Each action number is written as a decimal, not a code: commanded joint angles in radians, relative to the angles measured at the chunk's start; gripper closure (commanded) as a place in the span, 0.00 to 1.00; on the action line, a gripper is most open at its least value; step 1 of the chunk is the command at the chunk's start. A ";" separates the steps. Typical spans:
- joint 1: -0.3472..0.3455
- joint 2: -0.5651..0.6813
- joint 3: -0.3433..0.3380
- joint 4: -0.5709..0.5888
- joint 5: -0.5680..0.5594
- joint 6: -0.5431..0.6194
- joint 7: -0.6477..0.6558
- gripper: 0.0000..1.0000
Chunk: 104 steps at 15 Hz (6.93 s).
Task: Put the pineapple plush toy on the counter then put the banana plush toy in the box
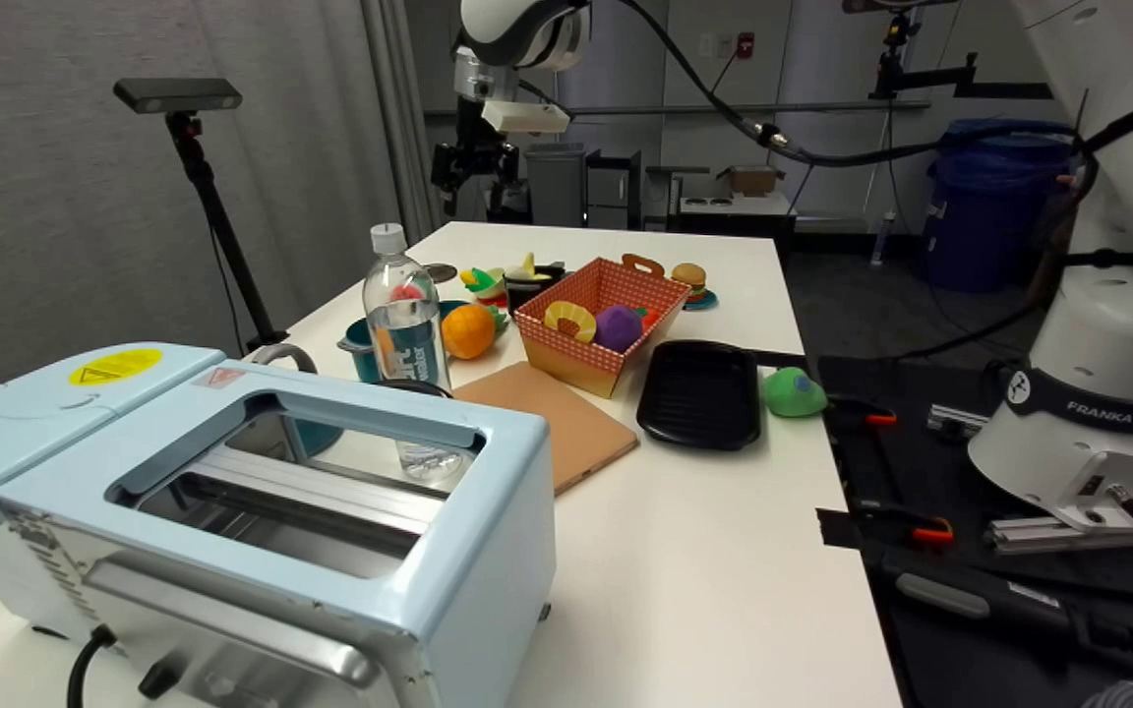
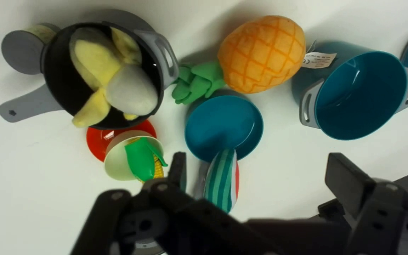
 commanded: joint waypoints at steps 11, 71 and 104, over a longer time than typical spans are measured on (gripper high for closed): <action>-0.040 -0.172 -0.026 -0.340 0.064 0.159 -0.007 0.00; -0.092 0.178 -0.036 -0.017 0.082 0.167 0.052 0.05; 0.032 -0.070 -0.055 -0.267 -0.045 0.189 0.082 0.98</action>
